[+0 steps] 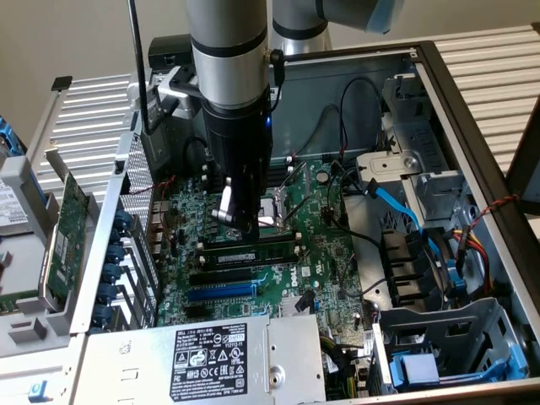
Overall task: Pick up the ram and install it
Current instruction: 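Press down the ram until it locks into place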
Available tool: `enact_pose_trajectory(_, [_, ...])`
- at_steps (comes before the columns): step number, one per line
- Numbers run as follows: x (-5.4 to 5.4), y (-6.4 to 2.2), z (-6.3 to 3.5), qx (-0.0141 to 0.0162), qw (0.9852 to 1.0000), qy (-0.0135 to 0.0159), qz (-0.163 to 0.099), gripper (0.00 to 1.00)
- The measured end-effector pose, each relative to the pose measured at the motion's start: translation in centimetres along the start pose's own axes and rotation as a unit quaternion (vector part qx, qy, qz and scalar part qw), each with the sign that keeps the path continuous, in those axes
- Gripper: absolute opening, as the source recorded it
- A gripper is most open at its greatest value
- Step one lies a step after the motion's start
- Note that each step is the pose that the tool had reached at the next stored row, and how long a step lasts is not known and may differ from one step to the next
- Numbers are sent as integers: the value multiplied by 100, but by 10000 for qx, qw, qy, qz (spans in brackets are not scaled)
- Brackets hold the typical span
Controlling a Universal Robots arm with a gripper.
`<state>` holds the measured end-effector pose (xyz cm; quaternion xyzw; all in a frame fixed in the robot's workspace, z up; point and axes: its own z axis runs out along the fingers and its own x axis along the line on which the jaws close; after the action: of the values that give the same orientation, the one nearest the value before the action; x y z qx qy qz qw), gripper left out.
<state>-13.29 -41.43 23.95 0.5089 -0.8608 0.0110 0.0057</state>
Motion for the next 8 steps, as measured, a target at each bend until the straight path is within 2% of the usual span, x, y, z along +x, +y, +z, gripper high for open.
enact_pose_trajectory(4, [0,0,0,-6,9996,4,288,11])
enact_pose_trajectory(8, [0,0,0,-11,9985,7,547,11])
